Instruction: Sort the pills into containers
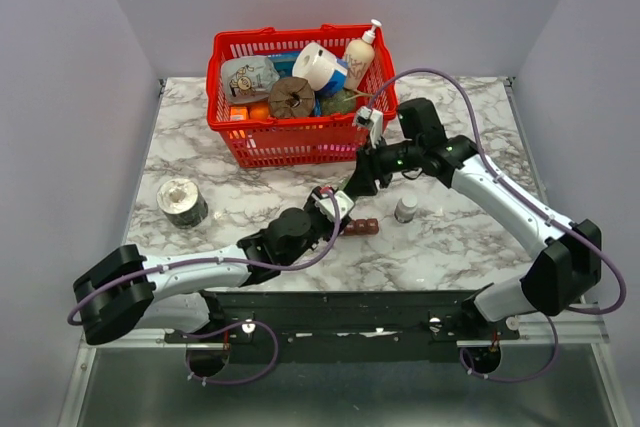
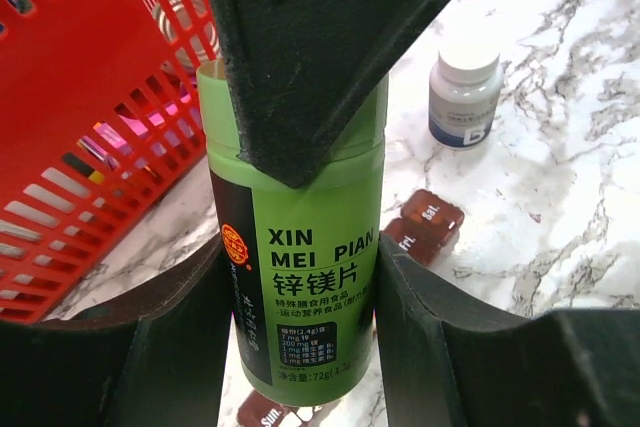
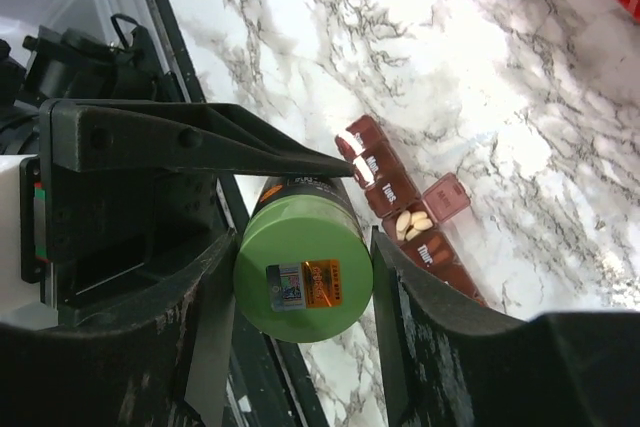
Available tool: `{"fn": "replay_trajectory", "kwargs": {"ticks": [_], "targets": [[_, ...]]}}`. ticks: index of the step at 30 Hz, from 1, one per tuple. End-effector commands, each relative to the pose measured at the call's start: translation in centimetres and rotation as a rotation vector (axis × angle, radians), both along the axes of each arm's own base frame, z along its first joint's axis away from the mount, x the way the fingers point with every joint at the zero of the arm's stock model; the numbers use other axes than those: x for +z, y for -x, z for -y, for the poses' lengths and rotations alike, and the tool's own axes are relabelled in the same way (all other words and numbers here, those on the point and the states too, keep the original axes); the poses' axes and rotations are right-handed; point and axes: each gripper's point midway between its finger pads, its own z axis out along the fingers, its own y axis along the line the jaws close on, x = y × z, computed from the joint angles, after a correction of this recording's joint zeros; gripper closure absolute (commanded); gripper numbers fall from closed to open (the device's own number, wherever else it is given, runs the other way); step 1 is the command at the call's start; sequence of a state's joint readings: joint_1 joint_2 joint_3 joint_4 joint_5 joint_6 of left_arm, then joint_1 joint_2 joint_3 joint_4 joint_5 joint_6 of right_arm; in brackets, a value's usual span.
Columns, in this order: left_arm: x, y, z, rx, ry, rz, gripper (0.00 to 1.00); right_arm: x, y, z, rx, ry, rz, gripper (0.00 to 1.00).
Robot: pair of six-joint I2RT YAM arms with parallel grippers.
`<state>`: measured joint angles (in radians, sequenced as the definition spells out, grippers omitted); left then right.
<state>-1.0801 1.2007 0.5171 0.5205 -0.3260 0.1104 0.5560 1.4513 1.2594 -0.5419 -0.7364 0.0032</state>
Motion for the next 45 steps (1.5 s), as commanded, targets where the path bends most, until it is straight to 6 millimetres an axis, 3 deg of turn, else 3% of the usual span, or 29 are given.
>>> {"fn": "replay_trajectory", "kwargs": {"ticks": [1, 4, 5, 6, 7, 8, 9, 10, 11, 13, 14, 15, 18, 24, 33, 36, 39, 41, 43, 45], "targets": [[10.8, -0.3, 1.2, -0.041, 0.298, 0.2, 1.0, 3.3, 4.0, -1.2, 0.158, -0.115, -0.107, 0.35], [9.5, 0.6, 0.9, -0.126, 0.295, 0.147, 1.0, 6.4, 3.5, -0.7, 0.216, -0.159, 0.043, 0.05], [8.8, 2.0, 1.7, -0.231, 0.289, 0.107, 1.0, 6.9, 3.6, -0.4, 0.249, -0.157, 0.094, 0.02], [8.6, 2.6, 1.8, -0.274, 0.289, 0.092, 1.0, 8.7, 3.2, -0.2, 0.271, -0.175, 0.165, 0.0], [8.6, 2.9, 1.3, -0.296, 0.297, 0.082, 1.0, 9.2, 3.4, -0.1, 0.302, -0.181, 0.204, 0.0], [8.1, 4.7, 1.8, -0.405, 0.293, 0.045, 1.0, 9.6, 4.0, 0.3, 0.335, -0.172, 0.224, 0.0], [8.0, 5.3, 1.7, -0.446, 0.291, 0.037, 1.0, 10.7, 4.1, 0.5, 0.419, -0.186, 0.374, 0.0], [8.5, 6.2, 1.6, -0.495, 0.311, 0.016, 1.0, 11.4, 4.9, 0.7, 0.484, -0.211, 0.433, 0.0], [7.7, 7.1, 1.5, -0.564, 0.284, -0.025, 1.0, 11.2, 6.0, 1.2, 0.529, -0.206, 0.443, 0.0], [7.6, 8.2, 1.4, -0.63, 0.274, -0.071, 1.0, 12.5, 7.1, 1.6, 0.66, -0.256, 0.624, 0.0], [7.1, 8.0, 1.0, -0.638, 0.266, -0.1, 1.0, 11.9, 8.5, 2.3, 0.701, -0.251, 0.599, 0.0], [7.0, 9.1, 1.0, -0.7, 0.27, -0.135, 1.0, 11.9, 8.9, 2.2, 0.765, -0.261, 0.687, 0.0], [7.3, 9.6, 0.8, -0.757, 0.293, -0.168, 1.0, 10.3, 10.0, 2.0, 0.853, -0.214, 0.696, 0.0], [7.9, 9.2, 1.3, -0.788, 0.309, -0.19, 1.0, 6.8, 10.9, 1.6, 0.901, -0.121, 0.655, 0.02], [8.4, 9.4, 1.7, -0.825, 0.341, -0.205, 1.0, 4.7, 9.1, 1.2, 0.838, -0.046, 0.654, 0.07], [8.5, 9.4, 1.6, -0.821, 0.345, -0.198, 1.0, 4.3, 8.9, 1.1, 0.826, -0.038, 0.636, 0.15], [8.4, 9.0, 1.4, -0.794, 0.348, -0.192, 1.0, 4.3, 9.0, 1.1, 0.81, -0.036, 0.603, 0.3], [8.2, 8.5, 1.3, -0.761, 0.342, -0.183, 1.0, 4.5, 9.0, 1.0, 0.799, -0.041, 0.586, 0.45], [8.3, 7.2, 1.1, -0.689, 0.336, -0.151, 1.0, 4.7, 9.2, 0.8, 0.776, -0.051, 0.546, 0.55], [7.8, 6.1, 0.8, -0.62, 0.313, -0.147, 1.0, 4.8, 9.3, 0.6, 0.737, -0.055, 0.479, 0.57]]}}
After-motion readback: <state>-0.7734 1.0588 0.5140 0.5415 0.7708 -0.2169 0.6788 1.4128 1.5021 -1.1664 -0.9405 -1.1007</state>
